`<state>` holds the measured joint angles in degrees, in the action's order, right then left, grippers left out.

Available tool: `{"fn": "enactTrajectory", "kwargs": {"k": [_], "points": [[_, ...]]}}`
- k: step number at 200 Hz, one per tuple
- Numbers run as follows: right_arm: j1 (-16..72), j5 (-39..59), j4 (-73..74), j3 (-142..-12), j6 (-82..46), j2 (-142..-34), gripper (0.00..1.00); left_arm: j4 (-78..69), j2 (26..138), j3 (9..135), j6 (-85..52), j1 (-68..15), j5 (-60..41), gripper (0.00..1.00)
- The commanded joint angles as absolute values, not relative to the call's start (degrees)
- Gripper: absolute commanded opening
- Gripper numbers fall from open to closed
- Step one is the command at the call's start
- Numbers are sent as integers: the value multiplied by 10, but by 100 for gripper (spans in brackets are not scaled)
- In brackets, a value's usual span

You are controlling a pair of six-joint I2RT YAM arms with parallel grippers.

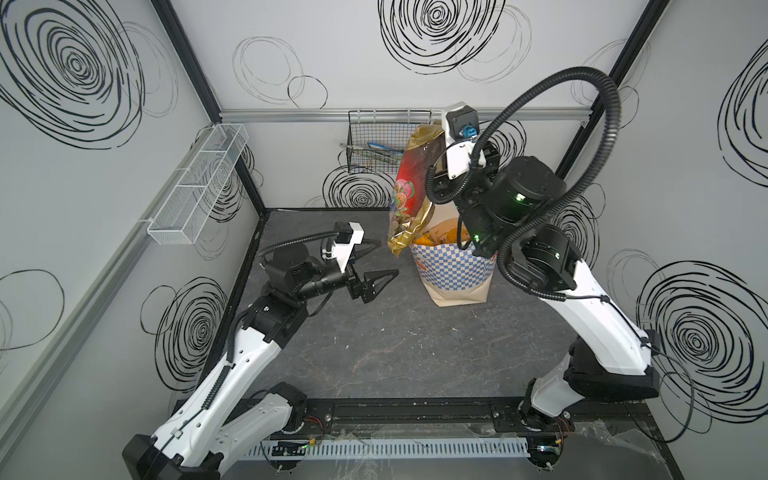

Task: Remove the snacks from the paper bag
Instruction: 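Lift the gold snack bag up out of the paper bag with the right gripper, then lower the gold snack bag onto the table nearer the robot and release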

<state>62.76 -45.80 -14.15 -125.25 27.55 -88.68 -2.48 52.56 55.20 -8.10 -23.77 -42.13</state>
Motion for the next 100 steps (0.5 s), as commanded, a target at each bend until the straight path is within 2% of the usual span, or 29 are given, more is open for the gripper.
{"fn": "enactTrajectory", "kwargs": {"k": [1,45,75,100], "points": [[649,-517,-41,-1185,276,-799,0,-76,498,542,-74,-227,-471,96],[656,-494,-138,-1036,96,-633,0,-139,471,512,-129,-200,-530,96],[656,-527,-226,-922,-9,-526,0,-104,471,496,-101,-206,-520,97],[657,-567,-335,-846,-114,-460,0,-5,479,514,-15,-259,-483,96]]}}
